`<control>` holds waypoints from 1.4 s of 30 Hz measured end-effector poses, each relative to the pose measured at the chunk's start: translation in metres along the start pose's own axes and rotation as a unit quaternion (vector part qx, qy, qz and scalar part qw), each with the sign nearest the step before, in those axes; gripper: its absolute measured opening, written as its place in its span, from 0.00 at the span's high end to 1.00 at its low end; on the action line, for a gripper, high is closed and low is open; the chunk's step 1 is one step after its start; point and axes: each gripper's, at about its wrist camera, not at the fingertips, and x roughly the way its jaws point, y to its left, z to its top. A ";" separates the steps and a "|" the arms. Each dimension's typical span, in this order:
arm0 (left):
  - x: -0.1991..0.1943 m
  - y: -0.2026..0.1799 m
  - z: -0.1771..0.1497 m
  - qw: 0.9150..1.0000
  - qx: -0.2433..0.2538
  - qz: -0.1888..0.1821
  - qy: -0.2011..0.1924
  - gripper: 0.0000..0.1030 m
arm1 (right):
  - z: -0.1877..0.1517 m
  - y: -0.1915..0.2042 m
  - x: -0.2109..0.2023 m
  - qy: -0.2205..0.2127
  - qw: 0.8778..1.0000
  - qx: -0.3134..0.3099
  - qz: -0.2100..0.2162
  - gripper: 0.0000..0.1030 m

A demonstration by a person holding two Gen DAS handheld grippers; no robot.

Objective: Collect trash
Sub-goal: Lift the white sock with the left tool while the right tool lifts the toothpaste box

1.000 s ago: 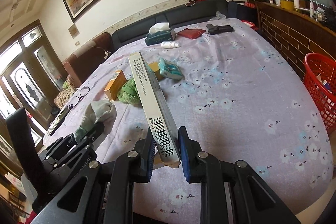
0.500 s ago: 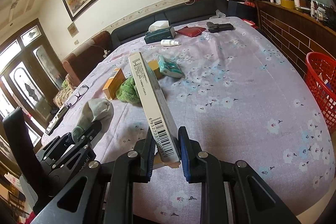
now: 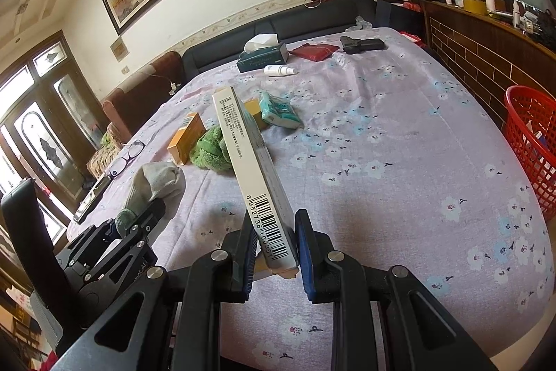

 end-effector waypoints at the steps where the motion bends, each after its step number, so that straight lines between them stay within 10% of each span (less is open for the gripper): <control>1: 0.000 0.000 0.000 1.000 0.000 0.000 -0.001 0.79 | 0.000 -0.001 0.000 -0.001 1.000 0.001 -0.001 0.77; 42: -0.005 -0.006 0.007 1.000 0.010 -0.008 -0.006 0.79 | 0.002 -0.012 -0.002 -0.011 0.998 -0.001 -0.055 0.77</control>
